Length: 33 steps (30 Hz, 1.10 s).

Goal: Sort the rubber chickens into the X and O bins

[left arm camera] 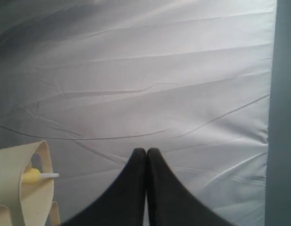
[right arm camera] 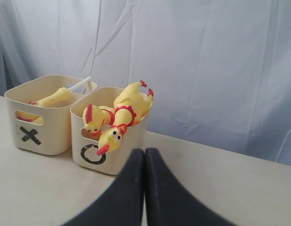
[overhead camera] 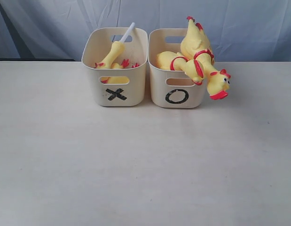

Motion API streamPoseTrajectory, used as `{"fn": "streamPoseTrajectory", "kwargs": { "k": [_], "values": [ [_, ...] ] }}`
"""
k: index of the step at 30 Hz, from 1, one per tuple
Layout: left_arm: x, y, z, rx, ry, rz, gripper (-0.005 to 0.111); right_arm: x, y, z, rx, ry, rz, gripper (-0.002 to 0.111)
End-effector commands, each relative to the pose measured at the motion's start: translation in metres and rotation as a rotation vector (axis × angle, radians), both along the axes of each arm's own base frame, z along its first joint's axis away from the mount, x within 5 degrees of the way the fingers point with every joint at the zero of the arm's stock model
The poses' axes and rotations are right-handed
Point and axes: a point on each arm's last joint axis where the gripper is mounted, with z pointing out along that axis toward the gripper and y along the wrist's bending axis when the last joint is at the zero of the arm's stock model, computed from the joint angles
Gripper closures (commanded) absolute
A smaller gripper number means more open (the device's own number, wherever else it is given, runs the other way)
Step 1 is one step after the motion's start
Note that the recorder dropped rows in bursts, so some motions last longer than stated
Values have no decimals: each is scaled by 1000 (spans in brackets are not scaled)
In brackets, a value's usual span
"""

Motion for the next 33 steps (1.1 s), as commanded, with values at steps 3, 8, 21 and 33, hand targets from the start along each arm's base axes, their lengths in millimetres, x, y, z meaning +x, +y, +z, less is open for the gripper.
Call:
{"fn": "streamPoseTrajectory", "kwargs": {
  "k": [3, 8, 21, 33],
  "values": [
    [8, -2, -18, -123, -23, -50, 106, 1, -5, 2, -71, -59, -59, 109],
    [16, -1, -44, -129, 40, -46, 106, 17, -9, -5, -123, -296, -135, 109],
    [25, -1, -82, -77, 110, -33, 106, 42, -7, -89, -196, -114, -123, 109],
    [25, 0, -92, -60, 214, -19, 106, 43, -7, -107, -217, 10, -112, 109]
  ]
}}
